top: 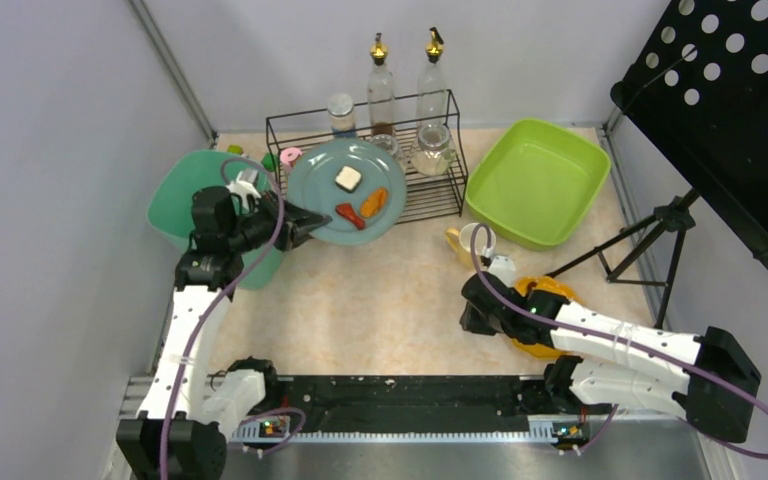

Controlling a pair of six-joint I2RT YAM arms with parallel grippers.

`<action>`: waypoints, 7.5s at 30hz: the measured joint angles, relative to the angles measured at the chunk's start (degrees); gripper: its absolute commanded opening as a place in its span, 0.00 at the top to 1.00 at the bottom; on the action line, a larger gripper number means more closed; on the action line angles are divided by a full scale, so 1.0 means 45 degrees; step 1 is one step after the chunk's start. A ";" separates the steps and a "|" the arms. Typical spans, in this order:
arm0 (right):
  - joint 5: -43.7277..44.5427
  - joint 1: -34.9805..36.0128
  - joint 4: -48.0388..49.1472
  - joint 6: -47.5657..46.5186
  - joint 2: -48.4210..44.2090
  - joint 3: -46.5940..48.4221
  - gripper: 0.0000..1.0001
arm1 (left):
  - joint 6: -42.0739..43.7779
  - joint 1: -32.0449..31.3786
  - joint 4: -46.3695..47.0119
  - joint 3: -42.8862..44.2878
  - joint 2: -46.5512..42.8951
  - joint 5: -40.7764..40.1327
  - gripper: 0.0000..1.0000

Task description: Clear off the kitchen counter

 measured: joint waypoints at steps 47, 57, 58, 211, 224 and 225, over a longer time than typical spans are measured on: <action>-0.2885 0.0000 0.2739 -0.2701 -0.0753 -0.0554 0.77 | 0.2166 0.9564 -0.5717 0.4726 0.0413 -0.1520 1.00; -0.3128 0.0000 0.2735 -0.3011 -0.0748 -0.0699 0.77 | 0.3225 1.0700 -0.6645 0.4692 0.0214 -0.2414 1.00; -0.3147 0.0000 0.2735 -0.3036 -0.0748 -0.0704 0.77 | 0.3458 1.0705 -0.6873 0.4711 0.0146 -0.2633 1.00; -0.1554 -0.2433 0.2317 -0.0491 -0.4590 0.4138 0.29 | 0.2686 -0.5595 -0.0355 0.5343 0.3910 -0.1501 1.00; -0.1632 -0.2433 0.4527 0.0121 -0.3764 0.3084 0.86 | 0.2404 -0.5595 0.0058 0.4216 0.3551 -0.0850 1.00; -0.1647 -0.2433 0.4663 0.0398 -0.3847 0.2997 0.95 | 0.2395 -0.5581 0.0141 0.4182 0.3551 -0.0782 1.00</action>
